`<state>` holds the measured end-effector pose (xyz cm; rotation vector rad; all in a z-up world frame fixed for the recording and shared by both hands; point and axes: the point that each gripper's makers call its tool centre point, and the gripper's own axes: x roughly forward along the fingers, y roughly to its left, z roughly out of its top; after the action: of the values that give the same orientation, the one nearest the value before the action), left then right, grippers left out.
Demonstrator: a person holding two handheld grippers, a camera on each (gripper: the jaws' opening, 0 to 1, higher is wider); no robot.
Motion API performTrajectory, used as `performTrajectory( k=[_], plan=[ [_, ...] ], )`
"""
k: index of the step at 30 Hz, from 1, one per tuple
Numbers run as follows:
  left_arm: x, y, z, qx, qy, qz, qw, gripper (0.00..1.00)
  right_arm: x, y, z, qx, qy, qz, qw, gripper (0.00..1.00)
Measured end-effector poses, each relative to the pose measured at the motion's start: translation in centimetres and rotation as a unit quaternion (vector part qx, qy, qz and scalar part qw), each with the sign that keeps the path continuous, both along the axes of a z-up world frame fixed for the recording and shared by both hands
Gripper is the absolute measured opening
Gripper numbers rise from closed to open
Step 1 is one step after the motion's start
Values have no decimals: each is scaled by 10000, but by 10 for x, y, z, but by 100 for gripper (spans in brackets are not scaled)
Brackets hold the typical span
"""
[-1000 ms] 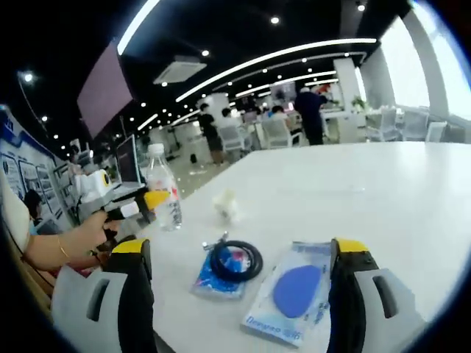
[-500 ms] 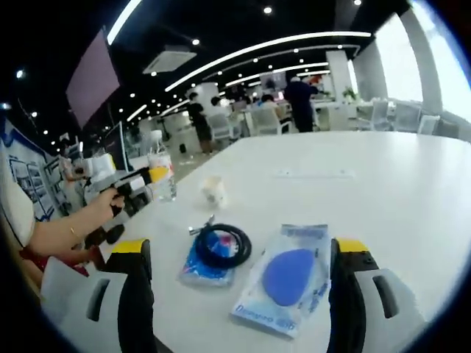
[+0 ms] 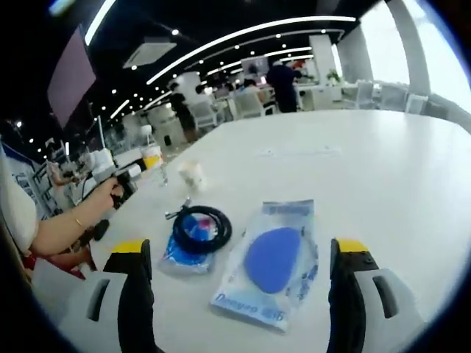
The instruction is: Arrange the tabletop items into an orderly group along one side of the table until the central work area is clear of visible clutter.
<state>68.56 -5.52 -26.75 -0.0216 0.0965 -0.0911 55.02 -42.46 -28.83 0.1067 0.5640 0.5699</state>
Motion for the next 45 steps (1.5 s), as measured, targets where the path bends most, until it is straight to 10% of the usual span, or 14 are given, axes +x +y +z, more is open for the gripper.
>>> performTrajectory(
  k=[32, 45],
  plan=[
    [76, 9, -38, -187, -246, 96, 9995, 34, 8, 0, -31, 32, 418, -135, 9990, 96],
    [59, -6, -42, 149, -136, 58, 9998, 35, 11, 2, -34, -19, 377, -123, 9992, 99]
  ],
)
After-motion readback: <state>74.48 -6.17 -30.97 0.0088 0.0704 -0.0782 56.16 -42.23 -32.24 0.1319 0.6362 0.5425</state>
